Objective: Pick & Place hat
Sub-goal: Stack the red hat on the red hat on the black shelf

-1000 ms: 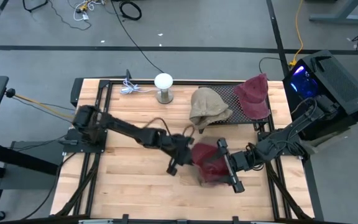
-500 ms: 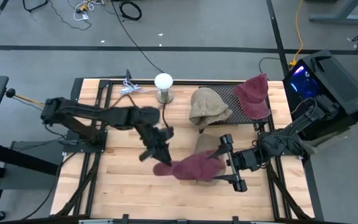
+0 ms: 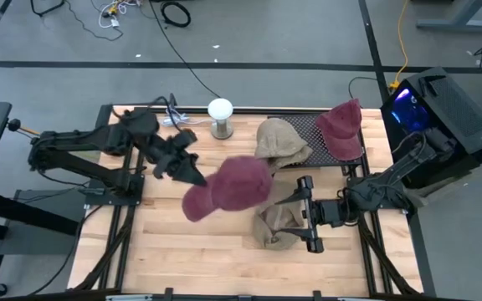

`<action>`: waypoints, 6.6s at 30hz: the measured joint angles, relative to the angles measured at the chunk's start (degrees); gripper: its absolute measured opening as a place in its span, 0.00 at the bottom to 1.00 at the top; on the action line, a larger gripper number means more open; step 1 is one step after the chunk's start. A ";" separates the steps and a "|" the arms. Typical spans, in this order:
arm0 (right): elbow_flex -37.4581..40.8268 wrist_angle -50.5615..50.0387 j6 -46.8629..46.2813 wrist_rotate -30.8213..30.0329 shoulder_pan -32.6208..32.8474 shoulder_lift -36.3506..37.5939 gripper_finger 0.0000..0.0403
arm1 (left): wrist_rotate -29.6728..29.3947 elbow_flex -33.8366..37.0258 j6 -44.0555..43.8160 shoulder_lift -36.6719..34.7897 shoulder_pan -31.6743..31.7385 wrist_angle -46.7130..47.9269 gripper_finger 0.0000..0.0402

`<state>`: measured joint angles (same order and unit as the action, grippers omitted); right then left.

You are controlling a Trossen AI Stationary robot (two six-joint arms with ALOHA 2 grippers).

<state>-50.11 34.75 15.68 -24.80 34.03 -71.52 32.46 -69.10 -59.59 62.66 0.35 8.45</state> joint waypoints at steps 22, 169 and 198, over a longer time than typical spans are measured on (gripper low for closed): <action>0.00 3.47 -3.21 -16.38 -12.34 -4.40 0.71 | -0.31 0.11 0.57 -0.04 4.38 -1.41 0.06; -0.03 -14.77 -18.32 2.26 -25.94 -0.25 0.60 | -19.34 0.07 50.79 10.07 11.52 1.79 0.02; -0.02 0.31 -14.83 -3.33 -35.53 -4.32 0.76 | -28.21 0.02 52.45 14.07 14.98 -22.42 0.02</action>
<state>-50.13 35.07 0.85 -28.13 -1.51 -75.84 4.25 -69.08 -7.14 76.73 15.33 -13.97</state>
